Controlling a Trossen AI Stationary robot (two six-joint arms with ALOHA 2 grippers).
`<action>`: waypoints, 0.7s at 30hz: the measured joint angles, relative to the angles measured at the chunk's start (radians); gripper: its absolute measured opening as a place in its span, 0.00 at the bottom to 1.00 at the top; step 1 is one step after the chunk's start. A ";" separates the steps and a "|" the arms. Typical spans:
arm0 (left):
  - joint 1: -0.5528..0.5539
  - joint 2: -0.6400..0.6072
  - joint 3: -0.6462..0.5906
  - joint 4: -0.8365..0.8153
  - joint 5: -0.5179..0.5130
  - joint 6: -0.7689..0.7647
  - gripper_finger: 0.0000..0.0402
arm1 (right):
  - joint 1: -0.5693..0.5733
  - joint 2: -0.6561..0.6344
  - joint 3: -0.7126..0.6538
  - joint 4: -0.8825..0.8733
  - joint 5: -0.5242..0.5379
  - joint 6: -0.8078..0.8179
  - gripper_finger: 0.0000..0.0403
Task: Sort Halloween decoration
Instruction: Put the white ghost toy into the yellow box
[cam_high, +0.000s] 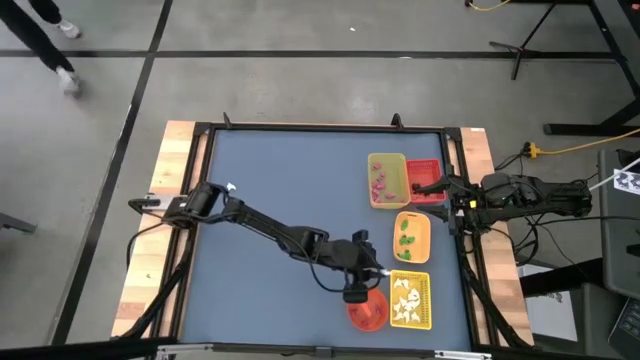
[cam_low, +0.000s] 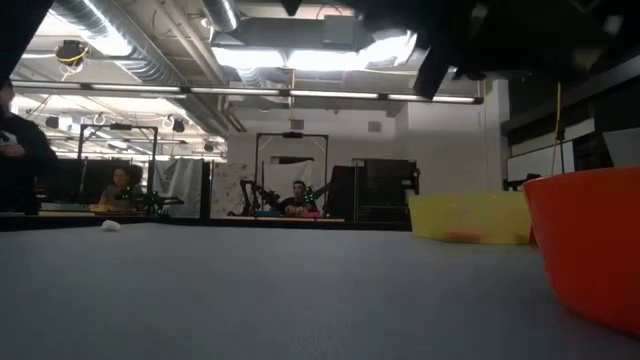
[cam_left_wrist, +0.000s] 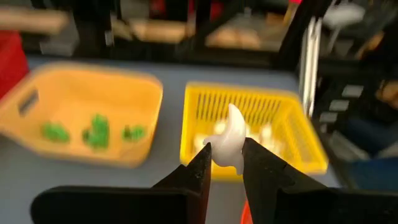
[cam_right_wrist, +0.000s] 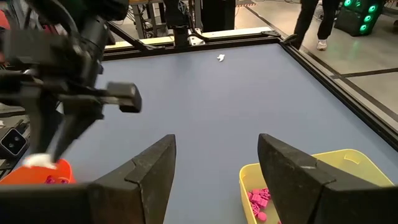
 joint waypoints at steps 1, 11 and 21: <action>-0.003 0.000 0.000 0.035 -0.012 0.009 0.15 | 0.000 0.000 0.000 0.000 0.000 0.000 0.56; -0.030 0.069 0.006 0.311 -0.051 0.054 0.15 | 0.000 0.000 0.000 0.006 -0.001 -0.018 0.56; -0.032 0.167 0.010 0.485 -0.051 0.053 0.15 | 0.000 0.000 0.000 0.006 -0.001 -0.019 0.56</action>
